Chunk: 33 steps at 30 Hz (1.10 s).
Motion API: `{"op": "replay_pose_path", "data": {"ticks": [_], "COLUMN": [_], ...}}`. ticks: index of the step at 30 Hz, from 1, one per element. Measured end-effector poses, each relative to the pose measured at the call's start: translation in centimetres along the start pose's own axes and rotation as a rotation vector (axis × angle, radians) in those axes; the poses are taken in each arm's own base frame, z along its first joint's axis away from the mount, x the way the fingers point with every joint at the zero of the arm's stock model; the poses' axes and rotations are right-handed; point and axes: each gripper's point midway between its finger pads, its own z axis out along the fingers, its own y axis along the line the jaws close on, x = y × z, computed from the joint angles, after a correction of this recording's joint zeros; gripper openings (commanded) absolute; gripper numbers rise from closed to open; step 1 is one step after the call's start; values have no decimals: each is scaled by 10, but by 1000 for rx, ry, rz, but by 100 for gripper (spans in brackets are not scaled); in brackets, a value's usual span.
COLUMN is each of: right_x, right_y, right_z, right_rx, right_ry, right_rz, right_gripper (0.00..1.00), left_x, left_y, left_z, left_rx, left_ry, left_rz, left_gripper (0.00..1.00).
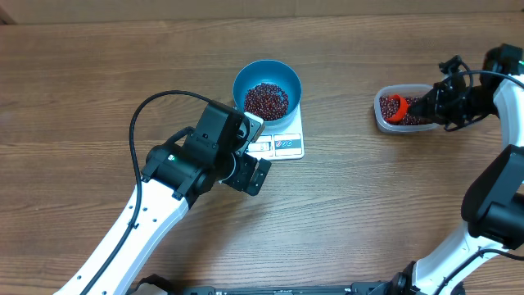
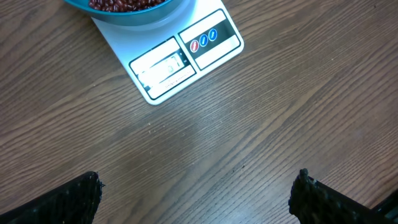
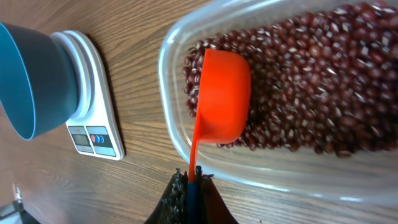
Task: Scoop item into bowl and weigh 150g on scale
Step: 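Dip and drag the scoop through the beans in the tub to fill it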
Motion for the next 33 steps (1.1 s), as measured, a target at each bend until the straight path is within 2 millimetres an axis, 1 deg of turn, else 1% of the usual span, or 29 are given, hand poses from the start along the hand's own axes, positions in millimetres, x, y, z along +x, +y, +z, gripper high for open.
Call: {"op": "replay_pose_path", "data": {"ticks": [4,14,23,28,33], "right_x": [1,3,7,6,5], "right_y": [-9,-17,-18,-13,-9], "right_z": [-6,-21,-33,-40,-42], "right_rx": [-11,-98,-168,-229,-258], "right_ry": [-10,-48,-69,-93,-103], "right_rz": [32,80,100,93,86], "right_gripper": [4,4,4,4,4], "left_x": [0,0,0,0,0], "left_y": [0,0,0,0,0], "left_z": [0,0,0,0,0], "left_rx": [0,0,0,0,0], "left_ry": [0,0,0,0,0], "left_rz": [0,0,0,0,0], "left_gripper": [100,100,100,100,100]}}
